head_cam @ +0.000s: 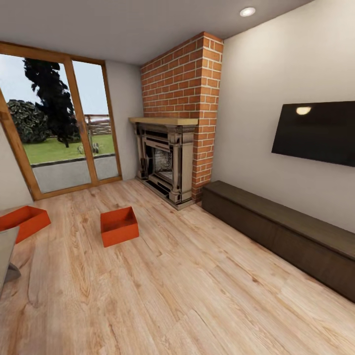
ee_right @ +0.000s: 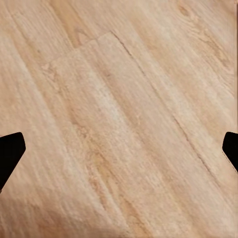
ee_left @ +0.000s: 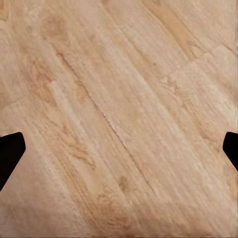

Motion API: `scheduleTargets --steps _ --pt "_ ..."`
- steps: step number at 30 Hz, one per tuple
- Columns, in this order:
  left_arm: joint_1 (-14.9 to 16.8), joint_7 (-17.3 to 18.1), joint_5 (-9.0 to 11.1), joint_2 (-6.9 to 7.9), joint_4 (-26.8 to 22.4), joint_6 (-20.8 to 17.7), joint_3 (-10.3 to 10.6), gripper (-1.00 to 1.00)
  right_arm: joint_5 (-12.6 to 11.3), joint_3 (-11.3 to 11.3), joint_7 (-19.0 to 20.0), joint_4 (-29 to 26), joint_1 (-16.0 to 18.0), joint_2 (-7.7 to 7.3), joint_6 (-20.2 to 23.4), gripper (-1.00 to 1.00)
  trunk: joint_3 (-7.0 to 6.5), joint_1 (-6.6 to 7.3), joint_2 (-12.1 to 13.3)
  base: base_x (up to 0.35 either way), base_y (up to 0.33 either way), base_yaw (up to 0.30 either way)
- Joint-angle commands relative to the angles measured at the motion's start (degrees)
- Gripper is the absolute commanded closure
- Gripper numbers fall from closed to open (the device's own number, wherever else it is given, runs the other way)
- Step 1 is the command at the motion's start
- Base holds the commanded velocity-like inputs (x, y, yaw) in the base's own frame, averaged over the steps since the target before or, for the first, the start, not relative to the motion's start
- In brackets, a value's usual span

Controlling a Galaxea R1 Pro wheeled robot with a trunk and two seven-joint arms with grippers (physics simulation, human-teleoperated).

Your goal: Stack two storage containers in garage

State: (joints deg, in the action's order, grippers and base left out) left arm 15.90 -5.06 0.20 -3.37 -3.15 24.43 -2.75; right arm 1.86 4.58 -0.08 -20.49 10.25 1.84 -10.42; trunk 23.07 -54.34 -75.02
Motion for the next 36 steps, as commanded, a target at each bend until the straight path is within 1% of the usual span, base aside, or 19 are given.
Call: scheduleTargets --steps 1,5,6,16,31,36 --pt "-0.3 -0.1 0.0 -0.25 -0.3 -0.1 -0.2 -1.00 0.2 0.1 0.0 -0.3 0.3 -0.01 0.2 -1.00 0.06 0.00 0.0 0.000 0.000 0.000" --pt "-1.6 -0.1 -0.1 -0.56 -1.6 -1.4 -0.2 -1.00 0.2 0.1 0.1 -1.6 0.8 -0.06 1.4 -1.00 0.06 0.00 0.0 0.000 0.000 0.000" --pt "-6.2 -0.1 0.0 -0.60 -8.6 -3.4 -0.2 -1.00 0.2 0.1 0.1 -4.2 0.9 -0.07 10.9 -1.00 0.06 0.00 0.0 0.000 0.000 0.000" --pt "-6.5 -0.1 -0.1 -0.60 -9.5 -4.0 -0.4 -1.00 0.2 0.3 0.1 -4.9 1.0 -0.08 11.6 -1.00 0.06 0.00 0.0 0.015 0.000 0.000" --pt "-6.5 0.1 -0.1 -0.58 -9.4 -4.0 -0.4 -1.00 0.2 0.3 0.1 -4.8 1.0 -0.08 11.5 -1.00 0.06 0.00 0.0 0.319 0.000 0.000" --pt "-6.5 0.1 -0.1 -0.58 -9.4 -4.0 -0.5 -1.00 0.2 0.3 0.0 -4.8 0.9 -0.08 11.4 -1.00 0.06 0.00 0.0 0.345 0.000 0.172"
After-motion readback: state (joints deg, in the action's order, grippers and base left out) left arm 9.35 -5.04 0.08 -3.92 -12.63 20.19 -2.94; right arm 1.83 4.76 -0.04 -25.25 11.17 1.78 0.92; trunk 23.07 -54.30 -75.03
